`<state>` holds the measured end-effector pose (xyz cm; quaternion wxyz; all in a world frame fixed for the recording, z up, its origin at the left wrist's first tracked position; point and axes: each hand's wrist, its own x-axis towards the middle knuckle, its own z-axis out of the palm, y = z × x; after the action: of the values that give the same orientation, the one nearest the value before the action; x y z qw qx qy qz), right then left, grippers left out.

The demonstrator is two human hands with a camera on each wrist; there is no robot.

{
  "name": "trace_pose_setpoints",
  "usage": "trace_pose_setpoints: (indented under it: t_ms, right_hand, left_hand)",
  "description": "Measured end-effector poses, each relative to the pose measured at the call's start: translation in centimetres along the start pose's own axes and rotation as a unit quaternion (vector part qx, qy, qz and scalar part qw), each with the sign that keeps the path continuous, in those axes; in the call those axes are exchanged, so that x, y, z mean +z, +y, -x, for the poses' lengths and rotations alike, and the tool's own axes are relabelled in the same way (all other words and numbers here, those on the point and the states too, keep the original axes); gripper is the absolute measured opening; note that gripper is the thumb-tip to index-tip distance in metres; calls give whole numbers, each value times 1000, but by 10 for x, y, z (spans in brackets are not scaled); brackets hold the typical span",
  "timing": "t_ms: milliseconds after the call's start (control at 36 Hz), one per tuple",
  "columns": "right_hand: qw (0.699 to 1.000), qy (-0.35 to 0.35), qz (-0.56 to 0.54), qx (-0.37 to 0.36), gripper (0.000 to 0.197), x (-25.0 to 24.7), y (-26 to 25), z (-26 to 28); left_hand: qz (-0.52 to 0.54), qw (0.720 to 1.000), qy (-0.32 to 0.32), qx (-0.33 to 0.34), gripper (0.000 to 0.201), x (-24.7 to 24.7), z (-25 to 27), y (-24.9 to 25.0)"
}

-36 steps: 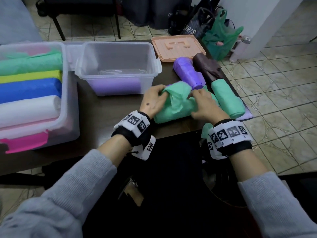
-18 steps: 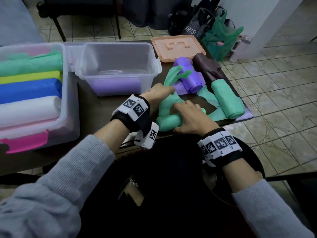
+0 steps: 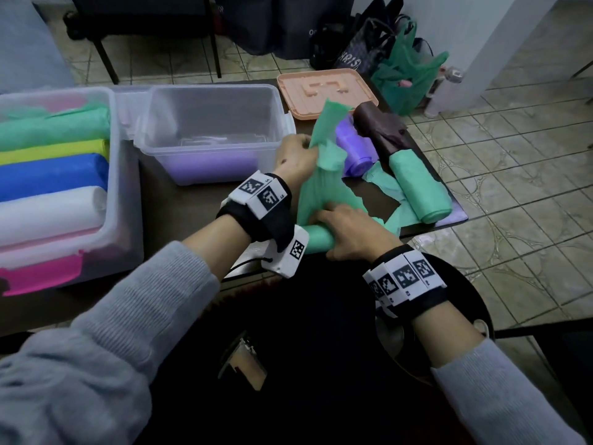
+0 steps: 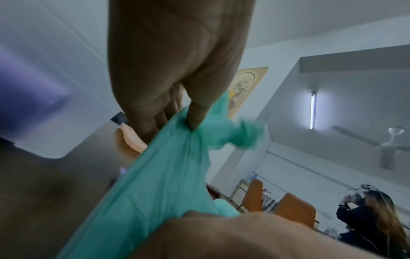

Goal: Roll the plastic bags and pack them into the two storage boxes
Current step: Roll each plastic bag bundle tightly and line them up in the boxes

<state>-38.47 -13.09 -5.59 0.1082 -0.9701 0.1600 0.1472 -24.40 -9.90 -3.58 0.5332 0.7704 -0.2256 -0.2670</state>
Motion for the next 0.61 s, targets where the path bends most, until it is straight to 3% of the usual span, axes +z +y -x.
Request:
trace_pose_setpoints:
  t_ms: [139,250,361,444,528,611]
  right_hand:
    - [1000,-9,3,-4,60,1,1,2]
    - [1000,2,-2,-1,63,-1,4,1]
    - [1000,-7,-19,5,64,-2,6,-1]
    - [999,-12,-45,9,62,-1,7,-2]
    - [998,-13,-55,12,63,-1,9,0]
    - [998,-11,-63,12,64,-1,8,1]
  left_hand:
    - [62,997,51,18,18,-4,-8,25]
    - [101,994,44,0,15,-7,-16,45]
    - [57,996,62,15,9,-8,-21,55]
    - [-63,993,85,52,28,-11,-23,60]
    - [-227,960,69,150,35,-10,-8,60]
    - [-337,931,-60,130,23,-1,8,49]
